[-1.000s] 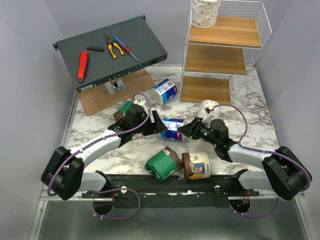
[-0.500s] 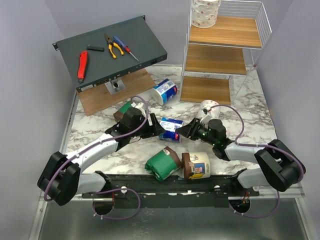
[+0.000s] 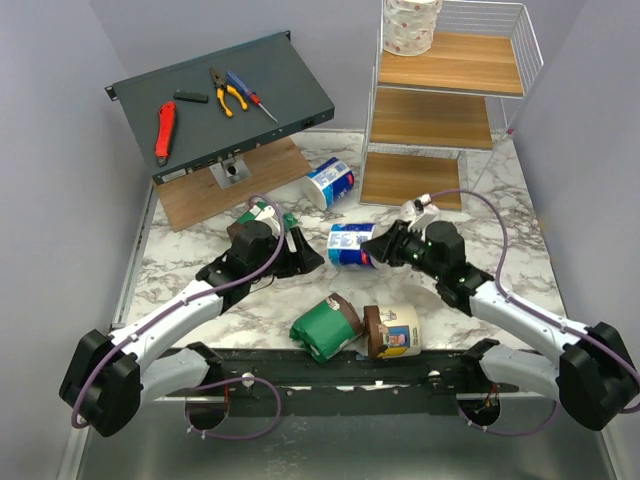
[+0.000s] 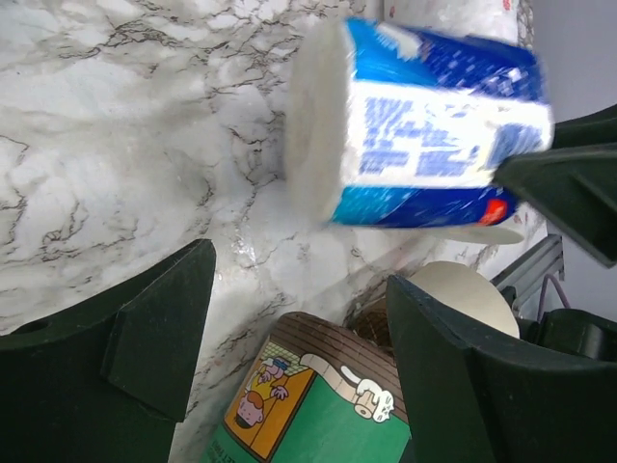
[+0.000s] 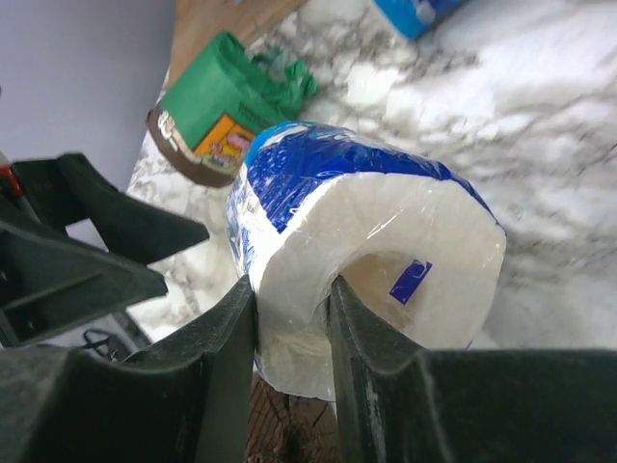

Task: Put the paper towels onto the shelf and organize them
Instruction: Adjust the paper towel at the center of the board.

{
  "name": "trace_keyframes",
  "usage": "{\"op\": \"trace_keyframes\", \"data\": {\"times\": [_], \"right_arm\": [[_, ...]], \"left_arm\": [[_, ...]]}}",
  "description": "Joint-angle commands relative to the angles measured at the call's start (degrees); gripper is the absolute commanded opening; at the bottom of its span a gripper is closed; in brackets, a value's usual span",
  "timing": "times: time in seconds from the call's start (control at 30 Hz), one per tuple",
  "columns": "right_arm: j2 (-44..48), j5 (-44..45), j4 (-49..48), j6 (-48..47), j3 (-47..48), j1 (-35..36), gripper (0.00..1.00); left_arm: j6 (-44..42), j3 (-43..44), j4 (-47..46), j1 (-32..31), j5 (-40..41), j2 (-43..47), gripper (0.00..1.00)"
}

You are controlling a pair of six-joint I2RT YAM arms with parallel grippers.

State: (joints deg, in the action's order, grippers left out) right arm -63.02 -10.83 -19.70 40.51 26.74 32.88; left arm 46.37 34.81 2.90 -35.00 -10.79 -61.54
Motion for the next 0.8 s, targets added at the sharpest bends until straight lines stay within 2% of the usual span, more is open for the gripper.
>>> {"op": "trace_keyframes", "data": {"times": [0.0, 0.2, 0.33, 0.5, 0.77], "right_arm": [[2.5, 6.7, 16.6, -9.4, 9.0, -0.2, 0.27], [2.4, 15.9, 29.7, -14.7, 16.8, 1.2, 0.27], [-1.4, 23.7, 38.3, -17.1, 22.9, 3.7, 0.27], [-7.8, 31.0, 42.1, -19.3, 29.2, 9.3, 0.27], [-20.3, 33.6, 45.2, -21.5, 37.3, 14.7, 0.30]], "left_arm": [[-1.3, -1.5, 1.4, -0.1, 2.7, 1.7, 0.75], [-1.2, -2.3, 2.2, -0.1, 3.0, 4.1, 0.75], [-1.8, -2.7, 3.3, -0.1, 3.7, 6.2, 0.75], [-2.9, -2.6, 4.6, 0.0, 4.8, 6.6, 0.75], [-2.4, -4.0, 4.6, 0.2, 4.4, 8.0, 0.75]]}}
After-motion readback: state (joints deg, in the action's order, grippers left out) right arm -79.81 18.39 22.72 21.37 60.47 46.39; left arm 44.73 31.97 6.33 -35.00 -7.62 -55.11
